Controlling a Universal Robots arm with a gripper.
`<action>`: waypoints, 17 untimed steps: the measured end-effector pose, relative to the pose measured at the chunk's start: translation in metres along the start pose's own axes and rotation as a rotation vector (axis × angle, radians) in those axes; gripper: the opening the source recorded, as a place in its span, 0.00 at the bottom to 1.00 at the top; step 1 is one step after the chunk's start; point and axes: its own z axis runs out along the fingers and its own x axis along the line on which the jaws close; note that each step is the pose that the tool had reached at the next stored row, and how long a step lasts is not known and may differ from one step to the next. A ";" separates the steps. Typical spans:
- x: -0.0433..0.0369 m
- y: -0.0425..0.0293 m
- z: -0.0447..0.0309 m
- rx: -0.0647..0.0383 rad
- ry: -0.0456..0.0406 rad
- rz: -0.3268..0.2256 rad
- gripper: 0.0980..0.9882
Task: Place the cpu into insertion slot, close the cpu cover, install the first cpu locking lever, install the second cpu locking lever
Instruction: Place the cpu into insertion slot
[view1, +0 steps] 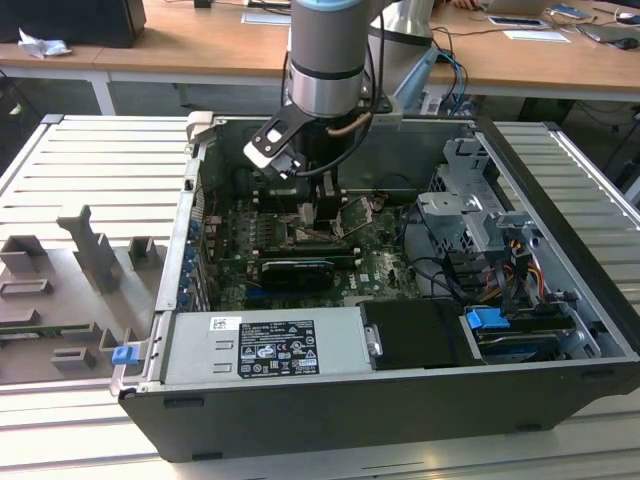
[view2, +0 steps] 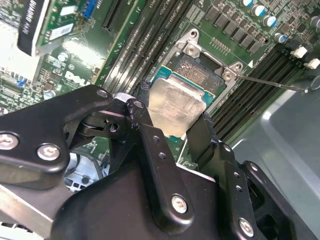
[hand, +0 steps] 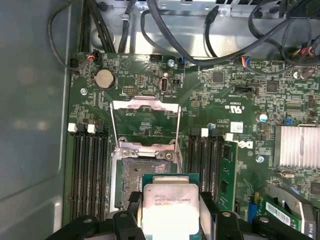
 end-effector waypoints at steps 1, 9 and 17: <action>0.0008 0.0003 0.0010 0.000 0.0006 0.000 0.50; 0.0067 0.0027 0.0128 0.000 0.0068 0.000 0.50; 0.0077 0.0028 0.0177 -0.002 0.0058 0.052 0.50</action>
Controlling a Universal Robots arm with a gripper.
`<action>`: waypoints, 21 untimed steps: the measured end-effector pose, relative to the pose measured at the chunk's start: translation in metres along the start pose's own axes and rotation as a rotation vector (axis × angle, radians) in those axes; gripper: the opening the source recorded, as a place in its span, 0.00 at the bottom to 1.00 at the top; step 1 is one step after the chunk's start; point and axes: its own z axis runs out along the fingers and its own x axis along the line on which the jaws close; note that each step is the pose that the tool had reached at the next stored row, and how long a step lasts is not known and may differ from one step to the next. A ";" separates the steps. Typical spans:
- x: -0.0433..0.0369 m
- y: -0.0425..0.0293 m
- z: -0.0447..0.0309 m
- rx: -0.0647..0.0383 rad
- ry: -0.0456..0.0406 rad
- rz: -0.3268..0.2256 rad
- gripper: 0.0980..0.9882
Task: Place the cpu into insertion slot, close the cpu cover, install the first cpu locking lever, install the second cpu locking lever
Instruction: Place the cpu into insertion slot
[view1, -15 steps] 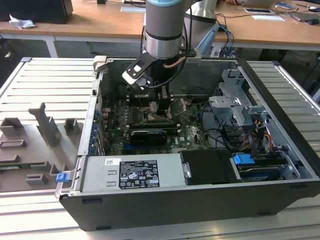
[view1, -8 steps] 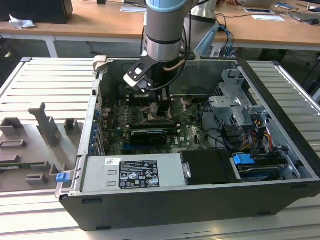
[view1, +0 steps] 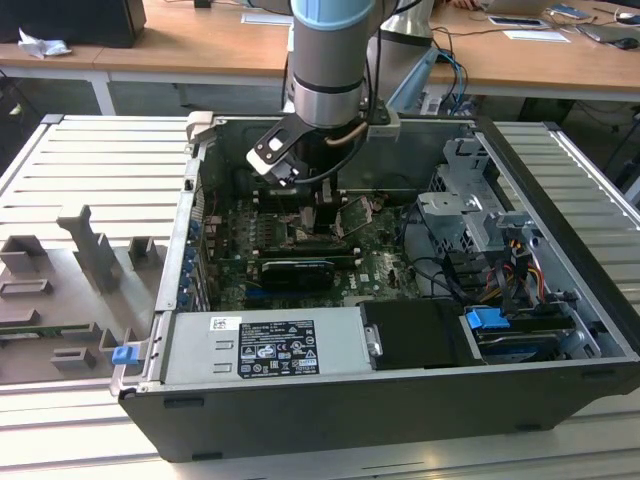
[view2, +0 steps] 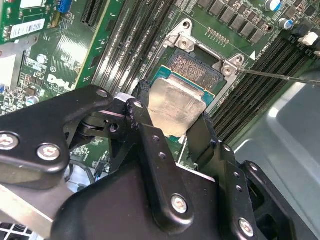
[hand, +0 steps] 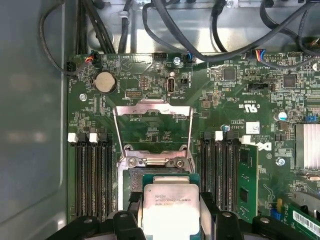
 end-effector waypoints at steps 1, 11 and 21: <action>0.0003 0.0000 0.0001 0.000 0.0001 0.000 0.50; 0.0066 -0.0025 0.0110 0.000 0.0008 0.006 0.50; 0.0086 -0.0054 0.0238 0.001 0.0078 -0.026 0.50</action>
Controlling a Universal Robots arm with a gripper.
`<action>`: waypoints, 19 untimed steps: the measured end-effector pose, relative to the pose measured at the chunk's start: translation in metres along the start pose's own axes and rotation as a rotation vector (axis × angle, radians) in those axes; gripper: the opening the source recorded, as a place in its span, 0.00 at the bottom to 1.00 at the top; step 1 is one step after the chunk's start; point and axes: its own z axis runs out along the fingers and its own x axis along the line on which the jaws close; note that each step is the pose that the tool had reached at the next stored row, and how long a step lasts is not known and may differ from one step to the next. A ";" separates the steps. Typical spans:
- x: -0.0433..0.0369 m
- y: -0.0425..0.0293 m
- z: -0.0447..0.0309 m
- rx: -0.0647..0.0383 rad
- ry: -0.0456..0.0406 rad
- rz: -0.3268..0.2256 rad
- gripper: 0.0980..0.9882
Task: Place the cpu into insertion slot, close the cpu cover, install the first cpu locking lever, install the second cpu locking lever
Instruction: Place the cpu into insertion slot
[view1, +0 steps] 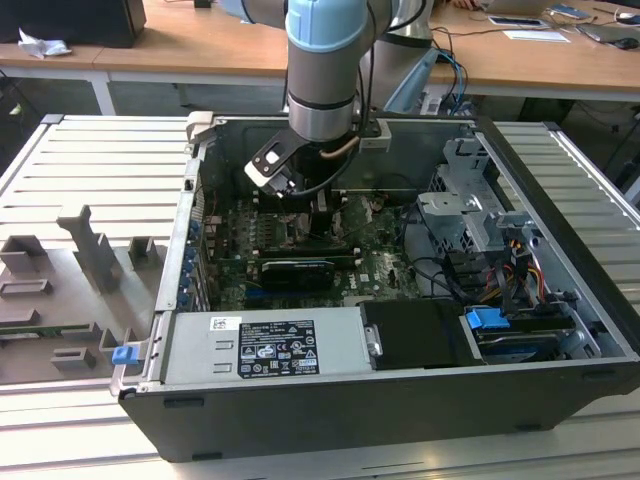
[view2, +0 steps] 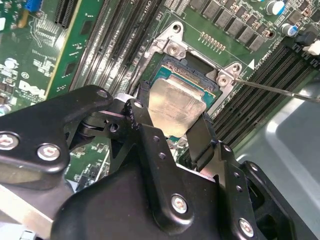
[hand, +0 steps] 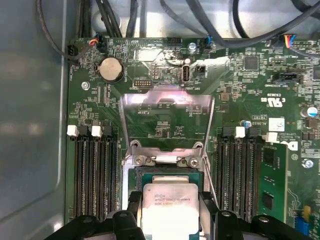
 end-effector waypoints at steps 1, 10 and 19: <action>0.0006 -0.0001 0.0008 0.000 0.0001 0.000 0.50; 0.0051 -0.0018 0.0082 -0.001 -0.0015 0.024 0.50; 0.0055 -0.0015 0.0104 -0.001 -0.0102 0.024 0.50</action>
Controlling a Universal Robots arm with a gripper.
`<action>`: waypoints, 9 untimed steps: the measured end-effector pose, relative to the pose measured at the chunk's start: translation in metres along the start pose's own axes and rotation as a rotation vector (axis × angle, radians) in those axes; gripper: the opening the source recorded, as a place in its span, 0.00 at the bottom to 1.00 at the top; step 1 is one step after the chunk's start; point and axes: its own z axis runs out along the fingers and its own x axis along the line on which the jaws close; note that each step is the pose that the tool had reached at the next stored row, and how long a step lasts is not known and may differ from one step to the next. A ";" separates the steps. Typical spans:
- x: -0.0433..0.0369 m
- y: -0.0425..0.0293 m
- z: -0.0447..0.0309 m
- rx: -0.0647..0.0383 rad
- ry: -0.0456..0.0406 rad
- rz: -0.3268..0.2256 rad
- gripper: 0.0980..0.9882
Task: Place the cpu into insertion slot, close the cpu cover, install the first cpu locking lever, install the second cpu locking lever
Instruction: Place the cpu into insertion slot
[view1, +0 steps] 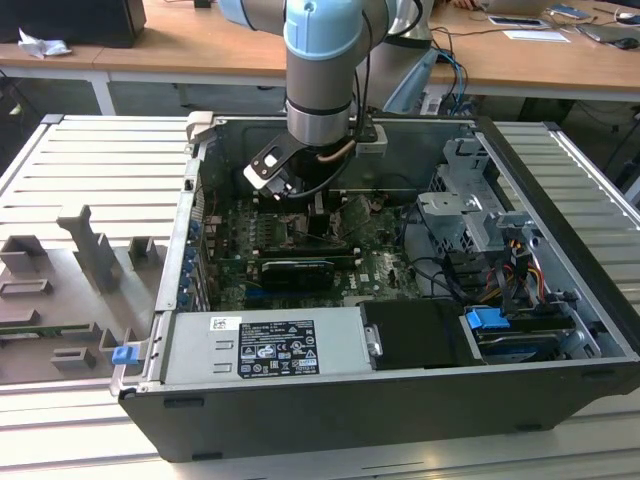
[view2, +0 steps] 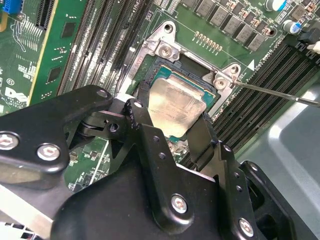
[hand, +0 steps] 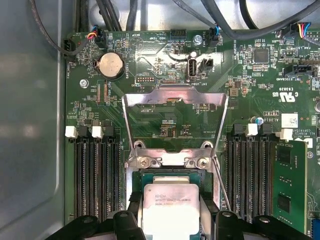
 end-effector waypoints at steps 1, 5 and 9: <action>0.0000 0.0000 0.0000 0.000 0.0000 0.000 0.50; 0.0000 0.0000 0.0001 0.000 0.0001 0.000 0.58; 0.0000 0.0000 0.0001 0.000 0.0007 0.000 0.58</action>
